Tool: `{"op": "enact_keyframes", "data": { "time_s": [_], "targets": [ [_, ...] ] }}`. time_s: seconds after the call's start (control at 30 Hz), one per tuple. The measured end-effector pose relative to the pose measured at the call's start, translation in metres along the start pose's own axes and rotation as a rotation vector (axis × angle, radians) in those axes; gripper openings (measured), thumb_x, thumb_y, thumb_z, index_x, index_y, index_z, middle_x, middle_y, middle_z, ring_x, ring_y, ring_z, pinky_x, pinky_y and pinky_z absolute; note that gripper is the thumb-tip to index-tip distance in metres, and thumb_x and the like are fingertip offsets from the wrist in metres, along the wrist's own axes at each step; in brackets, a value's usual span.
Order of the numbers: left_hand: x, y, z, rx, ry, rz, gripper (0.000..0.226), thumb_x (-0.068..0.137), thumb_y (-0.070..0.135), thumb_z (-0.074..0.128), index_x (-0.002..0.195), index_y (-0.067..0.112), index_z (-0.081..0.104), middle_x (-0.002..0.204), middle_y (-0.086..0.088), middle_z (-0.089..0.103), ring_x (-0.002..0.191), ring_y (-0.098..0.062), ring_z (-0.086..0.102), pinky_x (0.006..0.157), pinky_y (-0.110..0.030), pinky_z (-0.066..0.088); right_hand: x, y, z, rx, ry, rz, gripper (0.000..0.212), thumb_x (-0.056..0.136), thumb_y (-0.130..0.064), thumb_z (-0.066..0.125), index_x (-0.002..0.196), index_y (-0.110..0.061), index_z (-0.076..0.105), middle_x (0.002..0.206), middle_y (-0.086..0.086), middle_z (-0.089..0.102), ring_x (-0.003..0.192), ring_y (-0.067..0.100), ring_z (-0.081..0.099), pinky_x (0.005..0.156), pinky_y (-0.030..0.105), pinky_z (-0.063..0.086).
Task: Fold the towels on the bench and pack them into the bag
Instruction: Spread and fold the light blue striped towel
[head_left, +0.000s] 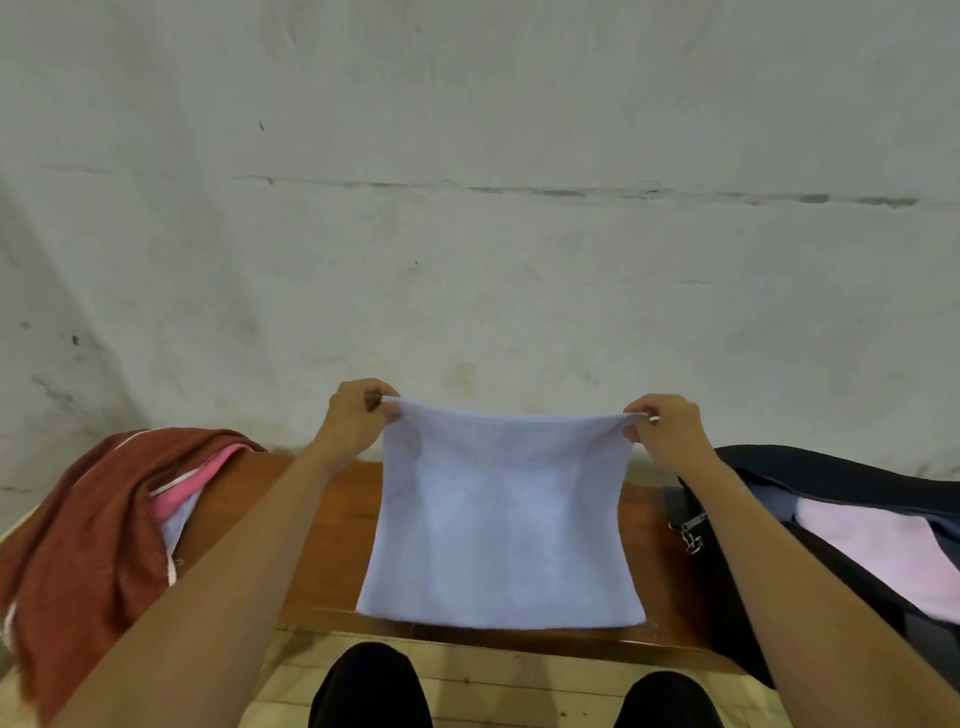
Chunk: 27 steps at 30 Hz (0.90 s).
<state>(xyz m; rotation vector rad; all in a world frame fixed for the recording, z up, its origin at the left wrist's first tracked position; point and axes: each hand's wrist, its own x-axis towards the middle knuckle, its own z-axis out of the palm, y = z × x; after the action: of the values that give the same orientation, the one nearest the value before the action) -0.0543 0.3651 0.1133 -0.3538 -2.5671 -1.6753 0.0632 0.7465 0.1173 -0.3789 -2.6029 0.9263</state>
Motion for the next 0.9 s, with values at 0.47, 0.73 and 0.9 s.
{"op": "enact_keyframes", "data": {
  "time_s": [0.47,0.73,0.9],
  "targets": [
    [0.029,-0.057,0.062,0.066,-0.027,0.008,0.054,0.094,0.018,0.064,0.144,0.015,0.041,0.141,0.003,0.04,0.126,-0.012,0.04,0.104,-0.03,0.037,0.047,0.042,0.075,0.152,-0.077,0.199,0.038,0.099,-0.011,0.055,0.137,-0.014,0.05,0.127,0.003,0.054,0.094,0.022,0.061,0.068,0.022,0.048],
    [-0.067,-0.161,0.132,0.961,-0.359,0.246,0.074,0.096,0.069,0.014,0.156,0.026,0.023,0.162,0.0,0.018,0.15,-0.023,0.015,0.117,-0.048,0.006,-0.088,0.073,0.166,-0.362,-0.396,-0.101,0.073,0.091,-0.067,-0.005,0.157,-0.035,0.002,0.161,-0.014,-0.011,0.152,0.008,-0.01,0.123,0.03,-0.009],
    [-0.084,-0.162,0.128,1.012,-0.297,0.277,0.07,0.098,0.066,0.022,0.156,0.027,0.022,0.163,0.001,0.018,0.151,-0.021,0.008,0.116,-0.052,0.006,-0.105,0.076,0.158,-0.499,-0.407,-0.138,0.071,0.088,-0.069,-0.009,0.153,-0.042,-0.012,0.157,-0.015,-0.026,0.148,0.01,-0.024,0.119,0.031,-0.018]
  ]
}}
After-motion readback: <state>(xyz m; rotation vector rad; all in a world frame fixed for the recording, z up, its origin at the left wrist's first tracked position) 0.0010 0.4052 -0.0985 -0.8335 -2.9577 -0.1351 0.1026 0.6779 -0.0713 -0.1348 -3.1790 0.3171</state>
